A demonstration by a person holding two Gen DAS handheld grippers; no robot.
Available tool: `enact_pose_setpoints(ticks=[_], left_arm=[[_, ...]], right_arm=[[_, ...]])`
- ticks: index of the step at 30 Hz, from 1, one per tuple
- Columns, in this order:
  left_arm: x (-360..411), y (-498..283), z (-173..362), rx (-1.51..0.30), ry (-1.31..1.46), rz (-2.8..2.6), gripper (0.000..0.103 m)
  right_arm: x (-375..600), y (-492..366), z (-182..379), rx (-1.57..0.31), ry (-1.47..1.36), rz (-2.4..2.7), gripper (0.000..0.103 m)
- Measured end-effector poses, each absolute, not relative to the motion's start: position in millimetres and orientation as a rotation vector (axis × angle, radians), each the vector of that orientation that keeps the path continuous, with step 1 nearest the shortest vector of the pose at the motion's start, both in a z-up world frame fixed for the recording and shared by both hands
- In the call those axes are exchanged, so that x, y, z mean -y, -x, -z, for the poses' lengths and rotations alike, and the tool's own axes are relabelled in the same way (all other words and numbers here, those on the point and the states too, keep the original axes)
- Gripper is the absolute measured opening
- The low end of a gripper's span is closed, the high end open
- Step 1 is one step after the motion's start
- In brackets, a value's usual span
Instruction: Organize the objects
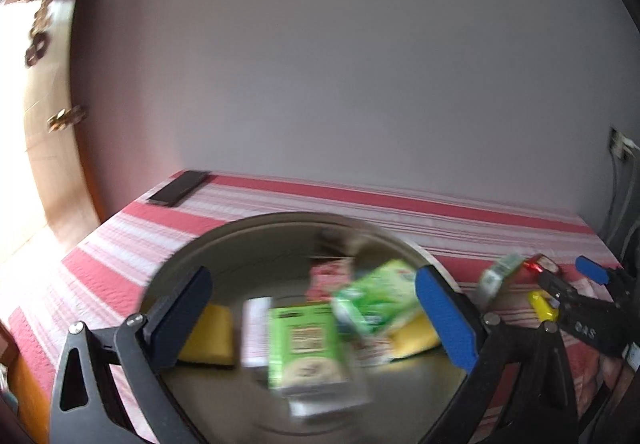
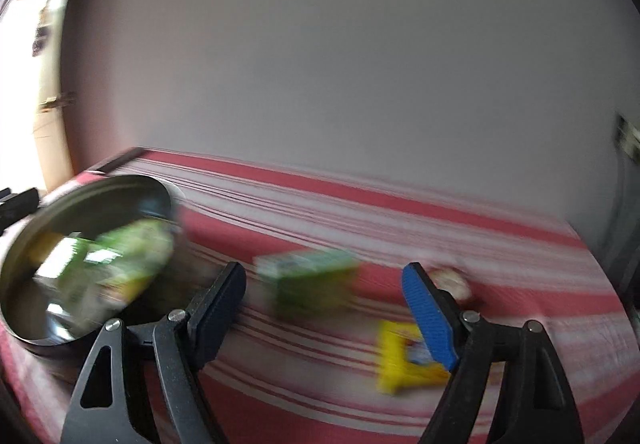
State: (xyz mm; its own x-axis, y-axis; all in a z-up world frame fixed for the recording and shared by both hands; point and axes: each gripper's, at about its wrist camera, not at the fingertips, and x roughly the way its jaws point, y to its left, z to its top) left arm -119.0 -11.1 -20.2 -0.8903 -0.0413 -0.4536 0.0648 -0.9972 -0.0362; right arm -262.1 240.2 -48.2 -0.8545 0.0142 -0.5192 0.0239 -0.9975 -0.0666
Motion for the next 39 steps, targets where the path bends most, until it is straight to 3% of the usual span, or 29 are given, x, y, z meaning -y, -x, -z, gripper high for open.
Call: enact_pose_setpoints(ticks=[11, 20, 24, 26, 39], left_arm=[[-91.0, 144.2, 30.2, 0.174, -0.774, 3.150, 0.103], [-127.5, 167.7, 44.0, 0.268, -0.833, 3.219, 0.103], [-139.6, 177.0, 50.2, 0.342, -0.856, 3.233, 0.103], [-142.6, 180.0, 52.9, 0.351, -0.871, 3.238, 0.103], [-172.3, 203.5, 66.4, 0.498, -0.962, 3.263, 0.103]], right_arm=[[-289.9, 277.7, 81.6, -0.026, -1.171, 2.933, 0.082], [-296.5, 288.3, 98.3, -0.030, -1.349, 2.875, 0.082], [-308.7, 291.0, 98.6, 0.040, -1.369, 2.868, 0.082], [-313.4, 290.5, 99.1, 0.037, -1.375, 2.870, 0.077], [-315.4, 292.0, 99.9, 0.053, -1.353, 2.843, 0.077]])
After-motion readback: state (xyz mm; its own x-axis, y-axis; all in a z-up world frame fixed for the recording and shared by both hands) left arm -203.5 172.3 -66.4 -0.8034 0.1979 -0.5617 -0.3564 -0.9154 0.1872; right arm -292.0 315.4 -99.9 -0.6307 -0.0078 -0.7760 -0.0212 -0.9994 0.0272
